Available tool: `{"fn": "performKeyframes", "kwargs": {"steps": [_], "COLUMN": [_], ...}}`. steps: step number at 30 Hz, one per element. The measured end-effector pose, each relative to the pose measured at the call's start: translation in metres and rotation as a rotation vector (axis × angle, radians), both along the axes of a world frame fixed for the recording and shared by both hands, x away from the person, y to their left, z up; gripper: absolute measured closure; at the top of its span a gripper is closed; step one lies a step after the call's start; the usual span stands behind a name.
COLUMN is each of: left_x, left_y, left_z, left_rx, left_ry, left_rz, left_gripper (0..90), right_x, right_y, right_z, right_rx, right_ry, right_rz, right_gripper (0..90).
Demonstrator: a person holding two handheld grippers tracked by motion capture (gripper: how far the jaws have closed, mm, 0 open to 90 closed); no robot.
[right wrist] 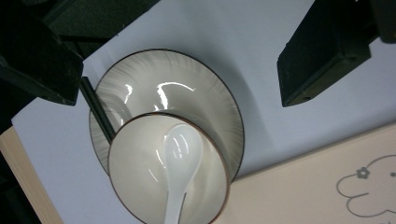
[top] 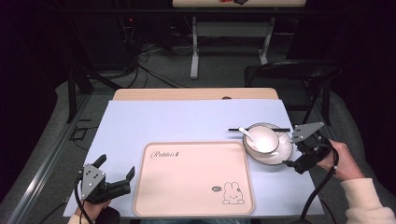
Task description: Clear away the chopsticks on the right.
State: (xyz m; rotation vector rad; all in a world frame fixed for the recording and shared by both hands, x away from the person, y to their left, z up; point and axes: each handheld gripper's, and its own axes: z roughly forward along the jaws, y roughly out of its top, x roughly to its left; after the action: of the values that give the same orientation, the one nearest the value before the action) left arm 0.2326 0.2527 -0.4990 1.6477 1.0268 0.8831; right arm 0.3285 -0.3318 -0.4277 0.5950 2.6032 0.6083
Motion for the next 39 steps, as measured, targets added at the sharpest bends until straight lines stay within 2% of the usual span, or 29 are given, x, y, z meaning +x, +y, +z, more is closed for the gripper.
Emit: {"fn": "performKeyframes", "kwargs": {"steps": [3, 4, 8, 9, 11, 13, 16, 18, 21, 24, 27, 32, 36, 37, 39], "left_x": [0.000, 0.000, 0.000, 0.000, 0.000, 0.000, 0.000, 0.000, 0.000, 0.000, 0.000, 0.000, 0.000, 0.000, 0.000], "left_y": [0.000, 0.000, 0.000, 0.000, 0.000, 0.000, 0.000, -0.001, 0.000, 0.000, 0.000, 0.000, 0.000, 0.000, 0.000], "left_z": [0.000, 0.000, 0.000, 0.000, 0.000, 0.000, 0.000, 0.000, 0.000, 0.000, 0.000, 0.000, 0.000, 0.000, 0.000], "left_rx": [0.000, 0.000, 0.003, 0.002, 0.002, 0.002, 0.002, 0.003, 0.001, 0.003, 0.002, 0.004, 0.004, 0.002, 0.004], "left_ry": [0.000, 0.000, 0.002, 0.002, 0.001, 0.001, 0.003, 0.001, 0.001, 0.001, 0.003, 0.001, 0.001, 0.001, 0.003], "left_rz": [-0.001, -0.002, -0.005, -0.004, -0.004, -0.003, -0.004, -0.004, -0.004, -0.005, -0.005, -0.007, -0.008, -0.007, -0.006], "left_gripper": [0.0, 0.0, 0.0, 0.0, 0.0, 0.0, 0.0, 0.0, 0.0, 0.0, 0.0, 0.0, 0.0, 0.0, 0.0], "right_x": [0.012, 0.019, 0.031, 0.039, 0.047, 0.052, 0.071, 0.075, 0.091, 0.097, 0.111, 0.123, 0.139, 0.141, 0.146], "right_y": [-0.003, -0.004, -0.005, -0.006, -0.007, -0.008, -0.009, -0.009, -0.008, -0.008, -0.008, -0.007, -0.006, -0.006, -0.006], "right_z": [0.007, 0.012, 0.017, 0.018, 0.020, 0.021, 0.020, 0.019, 0.018, 0.018, 0.017, 0.014, -0.001, -0.004, -0.010], "right_rx": [-0.010, -0.031, -0.053, -0.076, -0.089, -0.096, -0.142, -0.150, -0.176, -0.183, -0.200, -0.217, -0.257, -0.269, -0.275], "right_ry": [0.014, 0.023, 0.031, 0.045, 0.072, 0.087, 0.123, 0.119, 0.135, 0.153, 0.166, 0.160, 0.202, 0.209, 0.202], "right_rz": [0.019, 0.024, 0.041, 0.041, 0.039, 0.046, 0.044, 0.049, 0.088, 0.075, 0.096, 0.092, 0.064, 0.056, 0.048], "right_gripper": [0.0, 0.0, 0.0, 0.0, 0.0, 0.0, 0.0, 0.0, 0.0, 0.0, 0.0, 0.0, 0.0, 1.6, 11.2]}}
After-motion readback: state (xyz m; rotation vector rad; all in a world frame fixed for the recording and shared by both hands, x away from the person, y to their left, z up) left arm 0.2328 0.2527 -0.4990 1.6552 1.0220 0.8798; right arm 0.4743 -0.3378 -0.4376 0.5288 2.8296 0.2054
